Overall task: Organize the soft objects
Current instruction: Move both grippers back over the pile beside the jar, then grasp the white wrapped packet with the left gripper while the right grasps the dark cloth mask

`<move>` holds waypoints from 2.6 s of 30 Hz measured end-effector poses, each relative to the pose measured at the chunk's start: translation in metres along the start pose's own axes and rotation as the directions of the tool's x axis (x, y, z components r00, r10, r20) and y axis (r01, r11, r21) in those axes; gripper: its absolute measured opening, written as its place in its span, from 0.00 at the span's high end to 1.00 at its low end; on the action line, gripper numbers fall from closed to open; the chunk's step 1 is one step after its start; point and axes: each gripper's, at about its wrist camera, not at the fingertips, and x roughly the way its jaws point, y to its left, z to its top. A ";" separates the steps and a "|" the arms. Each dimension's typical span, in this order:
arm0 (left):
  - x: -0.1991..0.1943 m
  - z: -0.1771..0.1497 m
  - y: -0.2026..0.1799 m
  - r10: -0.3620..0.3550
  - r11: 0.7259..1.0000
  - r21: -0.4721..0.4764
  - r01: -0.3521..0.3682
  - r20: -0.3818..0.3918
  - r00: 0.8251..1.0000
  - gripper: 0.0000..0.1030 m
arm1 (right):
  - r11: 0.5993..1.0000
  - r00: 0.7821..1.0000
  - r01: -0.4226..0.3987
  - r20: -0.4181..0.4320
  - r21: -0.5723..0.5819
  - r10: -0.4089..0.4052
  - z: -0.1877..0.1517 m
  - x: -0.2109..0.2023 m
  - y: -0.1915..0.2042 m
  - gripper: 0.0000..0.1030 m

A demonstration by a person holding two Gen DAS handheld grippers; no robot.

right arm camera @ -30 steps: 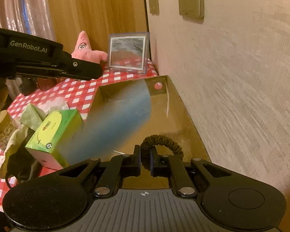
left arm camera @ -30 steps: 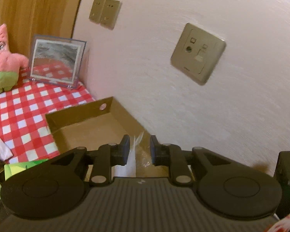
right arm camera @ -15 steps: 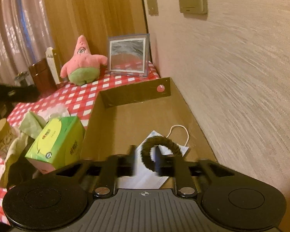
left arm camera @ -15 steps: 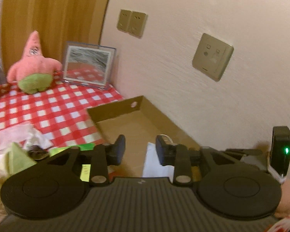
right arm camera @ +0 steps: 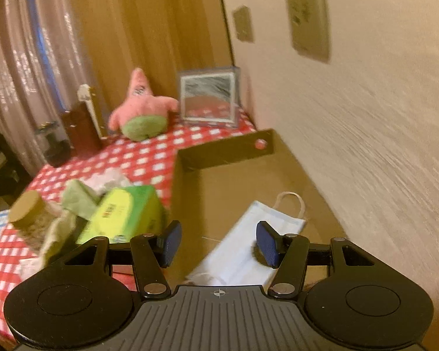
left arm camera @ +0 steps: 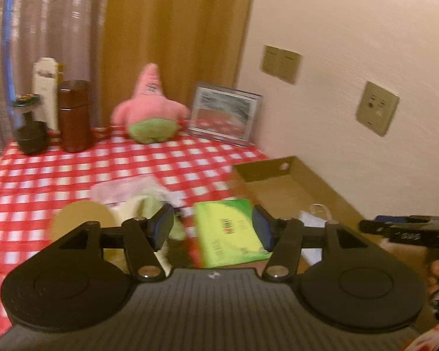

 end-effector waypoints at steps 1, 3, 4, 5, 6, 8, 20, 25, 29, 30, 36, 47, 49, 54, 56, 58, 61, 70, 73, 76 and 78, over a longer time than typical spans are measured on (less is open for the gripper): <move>-0.008 -0.003 0.006 0.020 1.000 -0.004 -0.020 0.006 1.000 0.39 | 1.000 1.000 -0.011 0.006 -0.007 0.011 0.000 -0.004 0.007 0.45; -0.024 -0.009 0.021 0.051 0.998 -0.027 -0.050 0.012 0.999 0.39 | 0.999 0.999 -0.037 0.022 -0.023 0.038 0.000 -0.013 0.023 0.45; -0.032 -0.011 0.028 0.064 0.997 -0.044 -0.064 0.011 0.998 0.38 | 0.998 0.998 -0.050 0.027 -0.028 0.050 0.000 -0.016 0.032 0.45; -0.040 -0.015 0.036 0.082 0.995 -0.060 -0.081 0.012 0.997 0.37 | 0.998 0.997 -0.064 0.032 -0.029 0.065 0.000 -0.020 0.039 0.45; -0.047 -0.018 0.043 0.098 0.993 -0.073 -0.096 0.014 0.995 0.37 | 0.996 0.996 -0.081 0.036 -0.029 0.082 -0.001 -0.023 0.048 0.45; -0.060 -0.025 0.057 0.133 0.986 -0.100 -0.132 0.009 0.991 0.35 | 0.993 0.993 -0.110 0.039 -0.033 0.111 -0.001 -0.028 0.064 0.45; -0.101 -0.077 0.113 0.236 0.948 -0.202 -0.248 -0.078 0.968 0.32 | 0.976 0.980 -0.199 -0.004 -0.083 0.199 -0.028 -0.030 0.135 0.45; -0.093 -0.088 0.120 0.225 0.954 -0.176 -0.243 -0.115 0.967 0.32 | 0.974 0.978 -0.209 -0.044 -0.089 0.206 -0.043 -0.021 0.146 0.45; -0.078 -0.091 0.117 0.183 0.978 -0.073 -0.195 -0.148 0.972 0.32 | 0.972 0.976 -0.211 -0.071 -0.107 0.204 -0.051 -0.013 0.155 0.44; -0.073 -0.091 0.116 0.170 0.983 -0.037 -0.178 -0.156 0.973 0.32 | 0.971 0.976 -0.213 -0.078 -0.110 0.206 -0.052 -0.010 0.156 0.45; -0.039 -0.095 0.114 0.093 0.982 0.178 -0.055 -0.215 0.972 0.32 | 0.964 0.972 -0.222 -0.113 -0.144 0.207 -0.057 0.006 0.166 0.44; 0.034 -0.112 0.142 0.053 0.941 0.330 0.070 -0.352 0.934 0.26 | 0.963 0.960 -0.219 -0.210 -0.159 0.184 -0.077 0.050 0.177 0.45; 0.044 -0.112 0.147 0.029 0.939 0.329 0.101 -0.370 0.929 0.26 | 0.963 0.958 -0.216 -0.224 -0.162 0.177 -0.079 0.058 0.179 0.45; 0.070 -0.109 0.154 -0.017 0.932 0.324 0.165 -0.414 0.910 0.26 | 0.966 0.954 -0.207 -0.253 -0.157 0.163 -0.081 0.073 0.182 0.45; 0.078 -0.109 0.155 -0.023 0.926 0.332 0.180 -0.426 0.905 0.26 | 0.965 0.951 -0.209 -0.265 -0.158 0.162 -0.082 0.079 0.185 0.44; 0.083 -0.108 0.157 -0.032 0.925 0.328 0.190 -0.433 0.901 0.35 | 0.964 0.948 -0.215 -0.269 -0.157 0.168 -0.081 0.083 0.188 0.45; 0.087 -0.108 0.158 -0.041 0.929 0.312 0.201 -0.452 0.891 0.50 | 0.962 0.947 -0.218 -0.272 -0.165 0.168 -0.081 0.090 0.192 0.45; 0.060 -0.104 0.159 -0.080 0.962 0.200 0.184 -0.438 0.895 0.91 | 0.959 0.943 -0.224 -0.287 -0.173 0.169 -0.082 0.112 0.199 0.45; 0.048 -0.107 0.150 -0.097 0.960 0.197 0.199 -0.434 0.896 0.92 | 0.958 0.940 -0.222 -0.302 -0.179 0.161 -0.085 0.121 0.199 0.45; 0.045 -0.111 0.140 -0.084 0.950 0.235 0.203 -0.435 0.896 0.92 | 0.952 0.933 -0.236 -0.318 -0.195 0.166 -0.090 0.128 0.201 0.45; 0.047 -0.113 0.138 -0.079 0.946 0.250 0.204 -0.432 0.899 0.91 | 0.945 0.930 -0.243 -0.329 -0.218 0.164 -0.093 0.132 0.204 0.44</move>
